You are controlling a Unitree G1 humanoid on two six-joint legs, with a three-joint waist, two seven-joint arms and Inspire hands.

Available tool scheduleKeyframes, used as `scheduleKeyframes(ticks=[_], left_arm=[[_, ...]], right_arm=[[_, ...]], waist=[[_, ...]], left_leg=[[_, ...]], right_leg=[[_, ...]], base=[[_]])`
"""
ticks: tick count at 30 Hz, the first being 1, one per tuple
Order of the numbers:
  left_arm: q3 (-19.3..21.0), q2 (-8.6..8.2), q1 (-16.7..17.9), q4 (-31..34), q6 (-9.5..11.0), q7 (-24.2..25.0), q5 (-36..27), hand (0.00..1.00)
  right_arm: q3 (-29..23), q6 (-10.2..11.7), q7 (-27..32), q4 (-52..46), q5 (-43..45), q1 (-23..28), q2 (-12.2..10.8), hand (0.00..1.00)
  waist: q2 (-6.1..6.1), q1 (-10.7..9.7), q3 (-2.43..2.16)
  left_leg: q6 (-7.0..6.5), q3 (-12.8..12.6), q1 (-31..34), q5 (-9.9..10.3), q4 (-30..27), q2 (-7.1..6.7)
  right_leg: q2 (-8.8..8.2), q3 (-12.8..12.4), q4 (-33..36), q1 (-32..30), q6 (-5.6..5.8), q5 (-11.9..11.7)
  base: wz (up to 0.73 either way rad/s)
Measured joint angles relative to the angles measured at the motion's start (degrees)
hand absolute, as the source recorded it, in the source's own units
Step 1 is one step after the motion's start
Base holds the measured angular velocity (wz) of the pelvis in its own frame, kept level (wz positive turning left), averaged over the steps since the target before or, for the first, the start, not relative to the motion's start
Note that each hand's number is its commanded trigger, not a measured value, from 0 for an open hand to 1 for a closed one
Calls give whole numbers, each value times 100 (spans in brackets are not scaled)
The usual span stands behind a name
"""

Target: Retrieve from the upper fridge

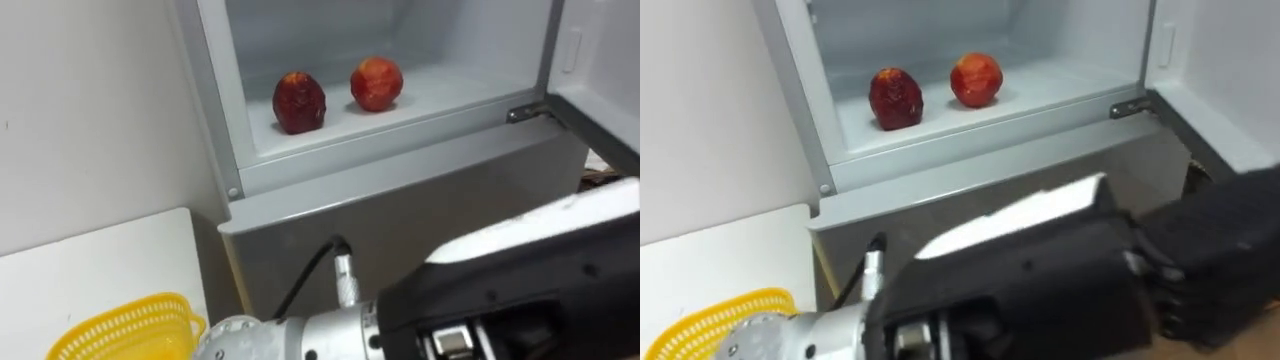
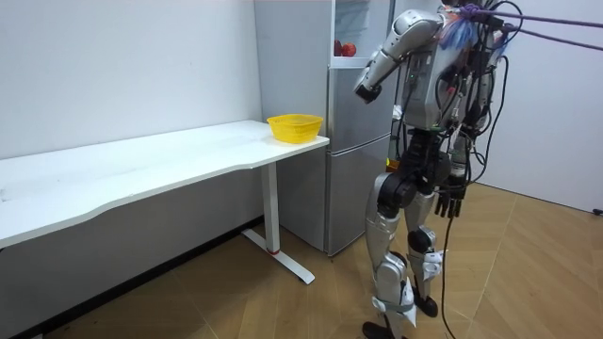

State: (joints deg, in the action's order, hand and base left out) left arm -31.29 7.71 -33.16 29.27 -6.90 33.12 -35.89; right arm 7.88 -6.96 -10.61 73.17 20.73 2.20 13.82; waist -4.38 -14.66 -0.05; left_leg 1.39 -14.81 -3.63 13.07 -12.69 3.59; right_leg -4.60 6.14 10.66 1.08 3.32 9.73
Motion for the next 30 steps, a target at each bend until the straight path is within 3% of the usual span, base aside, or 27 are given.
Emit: scheduleKeyframes(ticks=[6, 14, 16, 18, 19, 21, 24, 27, 30], left_arm=[[-165, -230, -48, -4, 13, -5, 0, 0], [-96, -246, -166, -5, 60, -270, 333, 0], [-45, -242, -165, 1, 63, -364, 565, 0], [76, -203, -154, 22, 101, -527, 904, 0], [164, -183, -141, 47, 102, -559, 1088, 0], [636, -3, -3, 147, 288, -825, 1778, 0], [1115, 78, 251, 341, 450, -1204, 2644, 0], [1913, 291, 1090, 682, 752, -1875, 3159, 0], [2631, 513, 1561, 790, 978, -2395, 3434, 0]], right_arm=[[227, 4, 28, 54, -131, -193, 1, 0], [219, 111, 133, 55, -369, -202, 5, 0], [220, 177, 146, 58, -367, -189, 5, 0], [198, 255, 193, 96, -406, -155, 2, 0], [169, 268, 195, 136, -406, -152, 0, 0], [-66, 347, 225, 317, -406, -115, -5, 0], [-140, 392, 280, 313, -398, -13, -33, 0], [-164, 512, 461, 359, -339, 173, -102, 0], [-345, 592, 533, 495, -331, 197, -110, 0]], waist=[[-79, -85, 9], [-26, -42, 50], [4, 3, 69], [73, 181, 106], [85, 227, 103], [131, 343, 79], [169, 567, 60], [203, 896, 29], [226, 1150, 23]], left_leg=[[0, 0, -10, 0, 5, -3], [0, -28, -59, 0, 34, -4], [0, -30, -117, 0, 117, -5], [1, -29, -179, 0, 180, -8], [1, -30, -192, 0, 200, -7], [1, -21, -196, -1, 204, -7], [2, 0, -195, -2, 201, 5], [8, 97, -216, -5, 199, 14], [9, 157, -217, -5, 199, 12]], right_leg=[[7, -51, 3, -1, 1, -9], [10, -94, 17, 2, 1, -9], [26, -116, 14, 9, 2, -8], [36, -152, 19, -1, 1, -9], [40, -152, 21, 0, 0, -10], [43, -142, 34, 25, 0, -10], [49, -122, 58, 56, -5, -13], [65, -111, 62, 99, -11, -16], [54, -10, 73, 134, -11, -16]], base=[[-4], [-3], [-9], [-12], [-4], [3], [1], [0], [13]])
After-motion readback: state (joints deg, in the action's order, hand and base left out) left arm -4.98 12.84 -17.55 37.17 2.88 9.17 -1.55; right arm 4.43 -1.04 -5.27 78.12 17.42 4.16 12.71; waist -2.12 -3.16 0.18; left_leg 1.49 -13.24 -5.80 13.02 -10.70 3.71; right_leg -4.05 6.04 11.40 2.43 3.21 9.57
